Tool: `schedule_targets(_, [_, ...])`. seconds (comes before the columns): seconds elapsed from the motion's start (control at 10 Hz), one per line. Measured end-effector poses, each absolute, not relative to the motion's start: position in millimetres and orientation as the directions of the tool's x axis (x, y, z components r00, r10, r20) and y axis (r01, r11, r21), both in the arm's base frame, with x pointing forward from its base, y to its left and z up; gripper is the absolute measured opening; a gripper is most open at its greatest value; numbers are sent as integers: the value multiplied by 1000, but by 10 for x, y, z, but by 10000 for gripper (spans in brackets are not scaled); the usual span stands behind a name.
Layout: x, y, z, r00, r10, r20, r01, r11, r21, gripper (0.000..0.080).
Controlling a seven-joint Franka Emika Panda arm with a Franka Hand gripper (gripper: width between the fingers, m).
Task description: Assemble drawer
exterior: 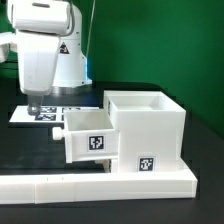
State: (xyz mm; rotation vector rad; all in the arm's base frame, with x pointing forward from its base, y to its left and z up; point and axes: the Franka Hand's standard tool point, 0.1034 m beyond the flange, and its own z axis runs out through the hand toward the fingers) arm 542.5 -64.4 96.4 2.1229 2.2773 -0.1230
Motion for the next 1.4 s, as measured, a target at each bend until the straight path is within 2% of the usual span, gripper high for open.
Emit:
schedule_targets(0.3, [5395,-741,923,-85,996,-19,995,84,-46,649])
schedule_targets(0.5, [5372,-888,765,-74,993,95,994,81,-78,649])
schedule_targets(0.7, [5342,-1005,699,-47,988,150,993,62,-100,649])
schedule_targets(1.0, [5339,-830,608,1,988,151,992,18,-124,649])
schedule_targets(1.4, [5410,-501,635,27,988,150,992,-8,-123,649])
